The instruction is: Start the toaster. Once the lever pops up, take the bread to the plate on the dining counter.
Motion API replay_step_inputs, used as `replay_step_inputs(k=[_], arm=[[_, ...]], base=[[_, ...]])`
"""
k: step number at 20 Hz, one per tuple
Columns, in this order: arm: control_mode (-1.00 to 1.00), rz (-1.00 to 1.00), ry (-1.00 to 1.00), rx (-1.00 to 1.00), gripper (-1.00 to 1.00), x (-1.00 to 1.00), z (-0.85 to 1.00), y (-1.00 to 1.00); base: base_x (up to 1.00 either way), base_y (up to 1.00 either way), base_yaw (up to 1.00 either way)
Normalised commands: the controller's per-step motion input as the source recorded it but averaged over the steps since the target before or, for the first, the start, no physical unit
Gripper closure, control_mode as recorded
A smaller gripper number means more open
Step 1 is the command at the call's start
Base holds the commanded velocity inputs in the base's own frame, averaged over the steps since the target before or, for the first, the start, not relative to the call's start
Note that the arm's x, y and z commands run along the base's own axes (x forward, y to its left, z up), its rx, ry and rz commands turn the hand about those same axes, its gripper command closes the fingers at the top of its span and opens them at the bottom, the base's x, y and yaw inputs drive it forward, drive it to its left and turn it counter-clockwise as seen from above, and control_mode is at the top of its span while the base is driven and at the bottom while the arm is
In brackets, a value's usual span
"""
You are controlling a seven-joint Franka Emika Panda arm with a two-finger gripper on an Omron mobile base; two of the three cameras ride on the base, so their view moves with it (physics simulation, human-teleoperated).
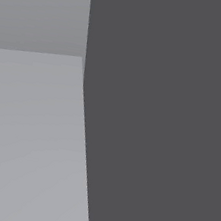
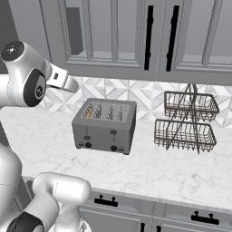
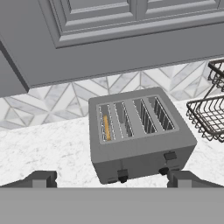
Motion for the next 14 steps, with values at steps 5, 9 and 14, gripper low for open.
replay_step_inputs(k=[5,9,14], arm=[[-1.00,0.00,0.00,0.00,-1.00,0.00,0.00,0.00],[-1.00,0.00,0.00,0.00,-1.00,0.00,0.00,0.00],[-1.00,0.00,0.00,0.00,-1.00,0.00,0.00,0.00]], base=[[0.00,0.00,0.00],[0.00,0.00,0.00],[0.00,0.00,0.00]])
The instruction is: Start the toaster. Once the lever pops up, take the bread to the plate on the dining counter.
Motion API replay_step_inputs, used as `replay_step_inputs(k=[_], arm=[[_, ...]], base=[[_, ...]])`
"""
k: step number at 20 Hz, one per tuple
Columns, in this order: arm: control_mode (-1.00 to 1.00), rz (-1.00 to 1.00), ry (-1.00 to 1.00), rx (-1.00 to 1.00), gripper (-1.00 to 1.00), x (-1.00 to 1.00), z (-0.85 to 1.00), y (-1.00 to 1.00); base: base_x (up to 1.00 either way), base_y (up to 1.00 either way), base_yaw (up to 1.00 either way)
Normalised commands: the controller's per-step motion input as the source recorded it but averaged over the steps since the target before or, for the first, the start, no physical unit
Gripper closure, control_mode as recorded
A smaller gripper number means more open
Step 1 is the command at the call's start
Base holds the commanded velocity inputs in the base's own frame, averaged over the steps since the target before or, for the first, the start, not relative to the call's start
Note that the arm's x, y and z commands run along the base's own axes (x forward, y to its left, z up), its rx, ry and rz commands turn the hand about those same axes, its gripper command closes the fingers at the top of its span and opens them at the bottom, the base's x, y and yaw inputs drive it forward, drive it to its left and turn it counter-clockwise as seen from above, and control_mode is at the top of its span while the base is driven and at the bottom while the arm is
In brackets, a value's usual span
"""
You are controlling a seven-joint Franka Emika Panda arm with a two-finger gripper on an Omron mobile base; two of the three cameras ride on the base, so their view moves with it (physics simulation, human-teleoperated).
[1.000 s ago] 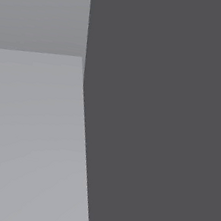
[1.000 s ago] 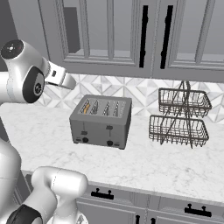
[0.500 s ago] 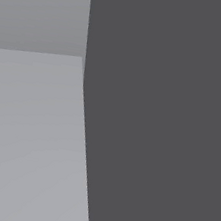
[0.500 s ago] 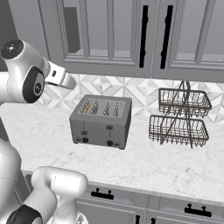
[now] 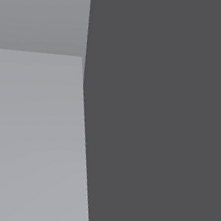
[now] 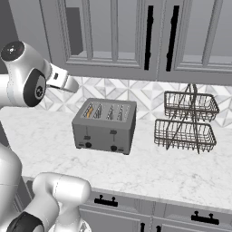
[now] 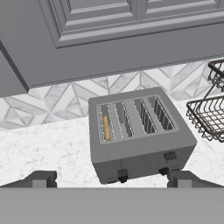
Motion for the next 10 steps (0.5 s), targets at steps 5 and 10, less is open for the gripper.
replay_step_inputs(k=[5,10], arm=[[-1.00,0.00,0.00,0.00,-1.00,0.00,0.00,0.00],[-1.00,0.00,0.00,0.00,-1.00,0.00,0.00,0.00]], base=[[0.00,0.00,0.00],[0.00,0.00,0.00]])
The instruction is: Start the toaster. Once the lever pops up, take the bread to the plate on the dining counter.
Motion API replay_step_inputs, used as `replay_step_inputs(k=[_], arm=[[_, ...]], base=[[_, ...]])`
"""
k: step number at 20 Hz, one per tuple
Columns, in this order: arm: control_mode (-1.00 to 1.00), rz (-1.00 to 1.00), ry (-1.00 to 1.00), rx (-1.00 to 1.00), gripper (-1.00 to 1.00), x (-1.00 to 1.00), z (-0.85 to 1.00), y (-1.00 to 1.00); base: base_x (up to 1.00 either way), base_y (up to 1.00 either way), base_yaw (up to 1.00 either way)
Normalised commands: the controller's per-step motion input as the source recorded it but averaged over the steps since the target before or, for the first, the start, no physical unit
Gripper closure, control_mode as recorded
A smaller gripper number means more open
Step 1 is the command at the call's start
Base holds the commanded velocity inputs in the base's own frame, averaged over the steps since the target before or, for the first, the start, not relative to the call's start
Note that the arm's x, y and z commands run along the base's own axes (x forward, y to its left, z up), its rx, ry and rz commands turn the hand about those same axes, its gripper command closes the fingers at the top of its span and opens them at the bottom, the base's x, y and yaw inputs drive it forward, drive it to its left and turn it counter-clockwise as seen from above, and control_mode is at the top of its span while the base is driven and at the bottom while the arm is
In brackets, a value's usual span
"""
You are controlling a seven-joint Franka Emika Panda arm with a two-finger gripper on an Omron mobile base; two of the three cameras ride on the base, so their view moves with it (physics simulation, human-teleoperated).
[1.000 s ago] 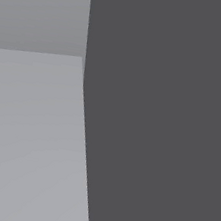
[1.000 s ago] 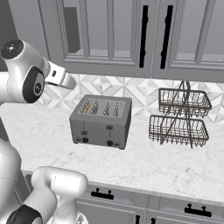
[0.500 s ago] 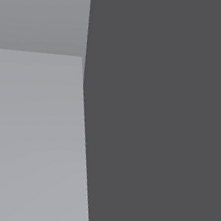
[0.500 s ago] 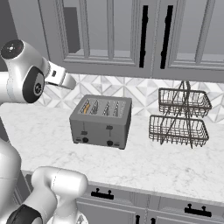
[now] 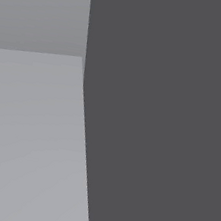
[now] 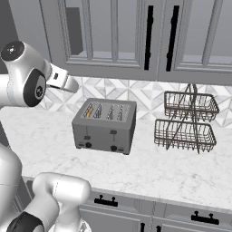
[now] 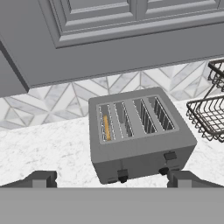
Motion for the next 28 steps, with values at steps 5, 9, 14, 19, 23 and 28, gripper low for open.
replay_step_inputs(k=[5,9,14,19,23,28], arm=[[-1.00,0.00,0.00,0.00,-1.00,0.00,0.00,0.00],[-1.00,0.00,0.00,0.00,-1.00,0.00,0.00,0.00],[-1.00,0.00,0.00,0.00,-1.00,0.00,0.00,0.00],[-1.00,0.00,0.00,0.00,-1.00,0.00,0.00,0.00],[-1.00,0.00,0.00,0.00,-1.00,0.00,0.00,0.00],[-1.00,0.00,0.00,0.00,-1.00,0.00,0.00,0.00]], base=[[0.00,0.00,0.00],[0.00,0.00,0.00],[0.00,0.00,0.00],[0.00,0.00,0.00],[0.00,0.00,0.00],[0.00,0.00,0.00]])
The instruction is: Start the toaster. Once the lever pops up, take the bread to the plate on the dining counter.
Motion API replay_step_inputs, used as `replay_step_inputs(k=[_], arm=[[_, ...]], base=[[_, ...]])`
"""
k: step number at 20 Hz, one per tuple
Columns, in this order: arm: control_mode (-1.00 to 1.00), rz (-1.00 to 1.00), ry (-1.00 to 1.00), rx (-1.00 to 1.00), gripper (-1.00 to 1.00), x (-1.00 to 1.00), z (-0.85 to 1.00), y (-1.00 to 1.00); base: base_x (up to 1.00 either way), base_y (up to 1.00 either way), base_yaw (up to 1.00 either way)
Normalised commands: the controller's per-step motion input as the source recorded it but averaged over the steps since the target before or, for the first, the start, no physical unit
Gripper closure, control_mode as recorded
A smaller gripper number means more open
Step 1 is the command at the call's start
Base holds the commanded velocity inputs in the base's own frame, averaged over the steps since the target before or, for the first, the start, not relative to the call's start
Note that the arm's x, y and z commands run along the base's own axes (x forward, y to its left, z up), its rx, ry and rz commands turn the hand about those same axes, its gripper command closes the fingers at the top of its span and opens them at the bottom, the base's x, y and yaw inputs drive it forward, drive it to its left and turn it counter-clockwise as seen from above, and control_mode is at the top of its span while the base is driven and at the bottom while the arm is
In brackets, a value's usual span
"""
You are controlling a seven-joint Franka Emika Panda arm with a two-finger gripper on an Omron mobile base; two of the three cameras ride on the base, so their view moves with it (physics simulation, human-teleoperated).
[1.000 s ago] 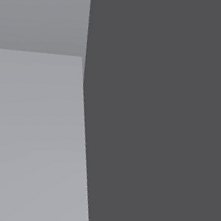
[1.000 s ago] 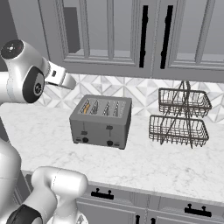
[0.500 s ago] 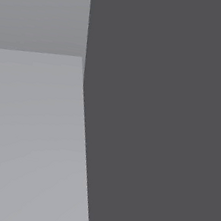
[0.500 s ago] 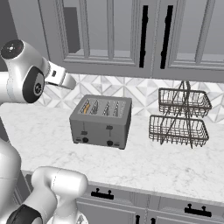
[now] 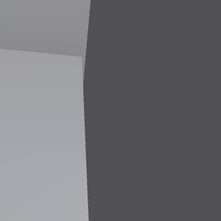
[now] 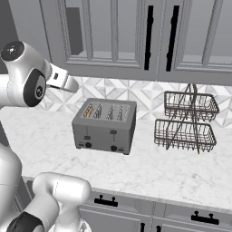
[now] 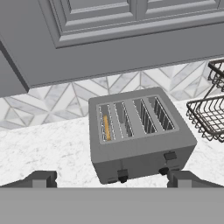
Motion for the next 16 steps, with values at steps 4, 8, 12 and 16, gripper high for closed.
replay_step_inputs(k=[4,8,12,16], arm=[[-1.00,0.00,0.00,0.00,-1.00,0.00,0.00,0.00],[-1.00,0.00,0.00,0.00,-1.00,0.00,0.00,0.00],[-1.00,0.00,0.00,0.00,-1.00,0.00,0.00,0.00],[-1.00,0.00,0.00,0.00,-1.00,0.00,0.00,0.00]], base=[[0.00,0.00,0.00],[0.00,0.00,0.00],[0.00,0.00,0.00],[0.00,0.00,0.00]])
